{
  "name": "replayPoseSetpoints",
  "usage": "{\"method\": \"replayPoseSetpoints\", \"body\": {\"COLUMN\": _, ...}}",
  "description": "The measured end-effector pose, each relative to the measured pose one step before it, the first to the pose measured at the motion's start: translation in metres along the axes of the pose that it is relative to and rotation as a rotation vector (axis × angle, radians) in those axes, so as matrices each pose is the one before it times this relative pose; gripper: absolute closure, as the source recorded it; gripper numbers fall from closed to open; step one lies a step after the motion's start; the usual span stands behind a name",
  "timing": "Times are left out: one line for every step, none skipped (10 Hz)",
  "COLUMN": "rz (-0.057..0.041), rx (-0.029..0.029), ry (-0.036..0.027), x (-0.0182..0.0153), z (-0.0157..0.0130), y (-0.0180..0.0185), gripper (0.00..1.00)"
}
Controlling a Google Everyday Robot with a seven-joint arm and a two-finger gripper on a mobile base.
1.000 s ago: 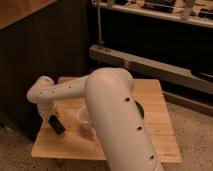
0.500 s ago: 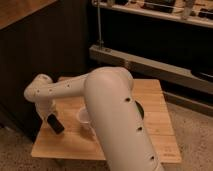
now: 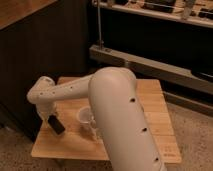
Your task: Place the eraser in the ceramic cup
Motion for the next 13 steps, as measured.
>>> {"method": "replayPoseSetpoints", "body": {"rz": -0.01176, "rx": 0.00357, "ry": 0.02169, "x": 0.00255, "z": -0.01202, "y": -0.00208, "gripper": 1.00}}
{"method": "replayPoseSetpoints", "body": {"rz": -0.01424, "rx": 0.00235, "ry": 0.02783, "x": 0.00447, "z": -0.01756, "y": -0.00122, "gripper": 1.00}}
{"method": "replayPoseSetpoints", "body": {"rz": -0.00566, "rx": 0.00410, "ry": 0.01601, "x": 0.00279, "z": -0.01044, "y": -0.00047, "gripper": 1.00}}
{"method": "replayPoseSetpoints", "body": {"rz": -0.00234, "rx": 0.01245, "ry": 0.02570, "x": 0.00329, "z": -0.01336, "y": 0.00173, "gripper": 1.00}}
{"method": "replayPoseSetpoints", "body": {"rz": -0.00072, "rx": 0.02389, "ry": 0.03390, "x": 0.00290, "z": -0.01368, "y": 0.00320, "gripper": 1.00}}
{"method": "replayPoseSetpoints", "body": {"rz": -0.00049, "rx": 0.01520, "ry": 0.01964, "x": 0.00121, "z": -0.00612, "y": 0.00143, "gripper": 1.00}}
{"method": "replayPoseSetpoints", "body": {"rz": 0.00084, "rx": 0.02603, "ry": 0.02450, "x": 0.00018, "z": -0.00402, "y": 0.00255, "gripper": 1.00}}
{"method": "replayPoseSetpoints", "body": {"rz": -0.00235, "rx": 0.03966, "ry": 0.02346, "x": -0.00027, "z": -0.00089, "y": -0.00160, "gripper": 1.00}}
{"method": "replayPoseSetpoints", "body": {"rz": -0.00016, "rx": 0.02287, "ry": 0.01694, "x": -0.00029, "z": -0.00321, "y": 0.00013, "gripper": 1.00}}
{"method": "replayPoseSetpoints", "body": {"rz": -0.00092, "rx": 0.01237, "ry": 0.01070, "x": -0.00078, "z": -0.00318, "y": 0.00003, "gripper": 1.00}}
{"method": "replayPoseSetpoints", "body": {"rz": 0.00017, "rx": 0.00841, "ry": 0.01444, "x": 0.00012, "z": -0.00662, "y": -0.00004, "gripper": 1.00}}
{"method": "replayPoseSetpoints", "body": {"rz": 0.00070, "rx": 0.00695, "ry": 0.01230, "x": -0.00086, "z": -0.00633, "y": 0.00060, "gripper": 1.00}}
{"method": "replayPoseSetpoints", "body": {"rz": 0.00212, "rx": 0.00305, "ry": 0.00735, "x": -0.00029, "z": -0.00421, "y": 0.00139, "gripper": 1.00}}
